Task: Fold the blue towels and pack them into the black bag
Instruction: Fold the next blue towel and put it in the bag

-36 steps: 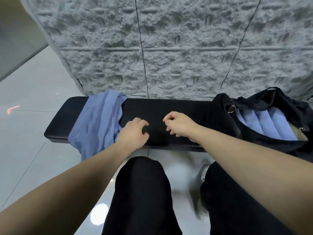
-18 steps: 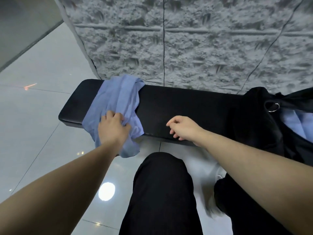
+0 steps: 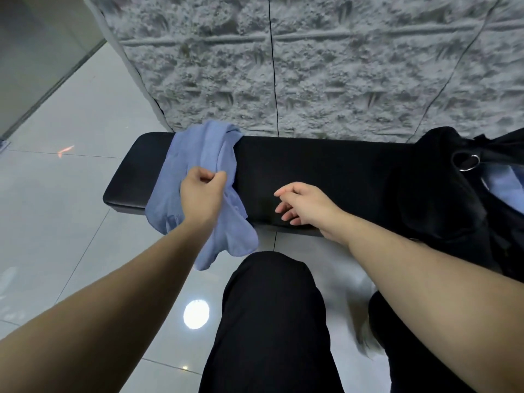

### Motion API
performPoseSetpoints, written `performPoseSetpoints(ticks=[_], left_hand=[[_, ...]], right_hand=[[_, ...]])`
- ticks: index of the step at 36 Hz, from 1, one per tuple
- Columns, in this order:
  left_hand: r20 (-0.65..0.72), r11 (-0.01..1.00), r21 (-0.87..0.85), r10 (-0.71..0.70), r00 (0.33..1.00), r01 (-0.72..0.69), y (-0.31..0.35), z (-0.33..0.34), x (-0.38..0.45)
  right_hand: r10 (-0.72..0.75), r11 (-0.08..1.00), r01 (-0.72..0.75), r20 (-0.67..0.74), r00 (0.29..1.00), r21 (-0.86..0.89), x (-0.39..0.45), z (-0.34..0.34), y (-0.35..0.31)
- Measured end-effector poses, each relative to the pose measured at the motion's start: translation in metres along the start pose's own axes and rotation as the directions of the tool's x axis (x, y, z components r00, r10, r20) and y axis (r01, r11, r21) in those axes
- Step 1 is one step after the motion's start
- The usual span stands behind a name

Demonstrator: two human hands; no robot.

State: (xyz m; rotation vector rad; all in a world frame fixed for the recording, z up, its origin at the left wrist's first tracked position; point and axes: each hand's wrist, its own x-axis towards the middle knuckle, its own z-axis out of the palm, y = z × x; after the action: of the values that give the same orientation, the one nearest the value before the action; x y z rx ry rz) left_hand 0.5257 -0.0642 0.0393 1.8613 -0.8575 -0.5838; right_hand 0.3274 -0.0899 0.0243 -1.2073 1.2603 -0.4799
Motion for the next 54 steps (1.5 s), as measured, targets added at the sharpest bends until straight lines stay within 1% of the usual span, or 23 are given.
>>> performPoseSetpoints(ticks=[3, 5, 6, 8, 10, 11, 14, 20, 22, 24, 26, 28, 31, 34, 36, 38, 40, 44, 46, 47, 50, 52, 54], left_hand=[[0.055, 1.0, 0.0, 0.023, 0.998, -0.023, 0.003, 0.009, 0.0], [0.067, 0.998, 0.042, 0.054, 0.996, -0.057, 0.002, 0.014, 0.0], [0.062, 0.992, 0.092, 0.082, 0.995, -0.087, 0.0, 0.016, 0.0], [0.034, 0.956, 0.267, 0.116, 0.993, -0.121, -0.007, 0.018, 0.001], [-0.004, 0.905, 0.417, 0.094, 0.996, -0.084, -0.017, 0.017, 0.003], [-0.009, 0.9, 0.432, 0.073, 0.997, -0.062, -0.022, 0.016, 0.005], [-0.012, 0.924, 0.38, 0.04, 0.999, -0.033, -0.032, 0.007, 0.009], [0.04, 0.887, 0.462, -0.033, 0.999, 0.01, -0.024, 0.0, 0.008], [0.085, 0.829, 0.557, 0.001, 0.996, -0.048, -0.023, -0.001, 0.007], [0.144, 0.74, 0.659, 0.045, 0.989, -0.13, -0.026, 0.0, 0.007], [0.179, 0.697, 0.699, 0.045, 0.983, -0.159, -0.03, -0.001, 0.007], [0.168, 0.726, 0.676, 0.012, 0.986, -0.124, -0.031, -0.002, 0.008], [0.114, 0.786, 0.617, -0.054, 0.992, -0.028, -0.027, -0.004, 0.01], [0.097, 0.817, 0.576, -0.081, 0.992, 0.011, -0.02, -0.006, 0.01], [0.088, 0.882, 0.468, -0.104, 0.991, 0.051, -0.016, -0.007, 0.01], [0.066, 0.95, 0.292, -0.136, 0.989, 0.111, -0.011, -0.007, 0.009], [0.082, 0.972, 0.224, -0.085, 0.993, 0.064, -0.003, -0.002, 0.007], [0.189, 0.98, 0.178, 0.055, 0.98, -0.089, 0.019, 0.016, 0.0], [0.266, 0.962, 0.195, 0.138, 0.954, -0.194, 0.03, 0.027, -0.005], [0.29, 0.956, 0.188, 0.163, 0.943, -0.224, 0.036, 0.033, -0.008], [0.329, 0.971, 0.125, 0.155, 0.932, -0.206, 0.052, 0.048, -0.017], [0.354, 0.976, 0.092, 0.152, 0.923, -0.196, 0.058, 0.058, -0.023], [0.388, 0.978, 0.064, 0.16, 0.908, -0.2, 0.062, 0.067, -0.031]], right_hand=[[-0.018, 0.996, 0.017, 0.009, 1.0, 0.085, 0.001, -0.001, -0.006], [-0.027, 0.992, 0.025, 0.01, 1.0, 0.12, 0.001, -0.001, -0.009], [-0.028, 0.991, 0.026, 0.009, 1.0, 0.131, 0.001, -0.001, -0.01], [-0.024, 0.99, 0.023, 0.008, 1.0, 0.14, 0.001, -0.001, -0.012], [-0.022, 0.991, 0.021, 0.007, 1.0, 0.131, 0.002, 0.0, -0.012], [-0.023, 0.993, 0.021, 0.009, 1.0, 0.12, 0.002, 0.0, -0.012], [-0.022, 0.996, 0.02, 0.025, 0.999, 0.082, 0.002, 0.0, -0.01], [-0.02, 0.998, 0.018, 0.032, 0.999, 0.059, 0.0, -0.002, -0.01], [-0.019, 0.998, 0.018, 0.029, 0.999, 0.06, -0.001, -0.002, -0.01], [-0.017, 0.998, 0.015, 0.03, 0.999, 0.062, -0.001, -0.003, -0.01], [-0.014, 0.998, 0.012, 0.033, 0.999, 0.058, -0.002, -0.003, -0.01], [-0.011, 0.999, 0.009, 0.038, 0.999, 0.052, -0.002, -0.003, -0.01], [-0.009, 0.999, 0.007, 0.042, 0.999, 0.044, -0.001, -0.004, -0.009], [-0.011, 0.999, 0.009, 0.041, 0.999, 0.045, -0.001, -0.006, -0.009], [-0.013, 0.999, 0.011, 0.043, 0.999, 0.045, 0.0, -0.006, -0.009], [-0.012, 0.999, 0.01, 0.049, 0.999, 0.049, 0.0, -0.006, -0.009], [-0.013, 0.999, 0.01, 0.055, 0.998, 0.047, 0.001, -0.006, -0.01], [-0.023, 0.999, 0.02, 0.056, 0.998, 0.05, 0.002, -0.004, -0.011], [-0.031, 0.999, 0.03, 0.013, 0.999, 0.041, 0.003, -0.003, -0.011], [-0.033, 0.998, 0.034, -0.022, 0.999, 0.046, 0.004, -0.003, -0.011], [0.024, 0.986, -0.007, -0.097, 0.995, 0.168, 0.007, -0.008, -0.014], [0.076, 0.965, -0.051, -0.091, 0.993, 0.256, 0.008, -0.014, -0.016], [0.091, 0.944, -0.061, -0.075, 0.993, 0.326, 0.011, -0.021, -0.016]])
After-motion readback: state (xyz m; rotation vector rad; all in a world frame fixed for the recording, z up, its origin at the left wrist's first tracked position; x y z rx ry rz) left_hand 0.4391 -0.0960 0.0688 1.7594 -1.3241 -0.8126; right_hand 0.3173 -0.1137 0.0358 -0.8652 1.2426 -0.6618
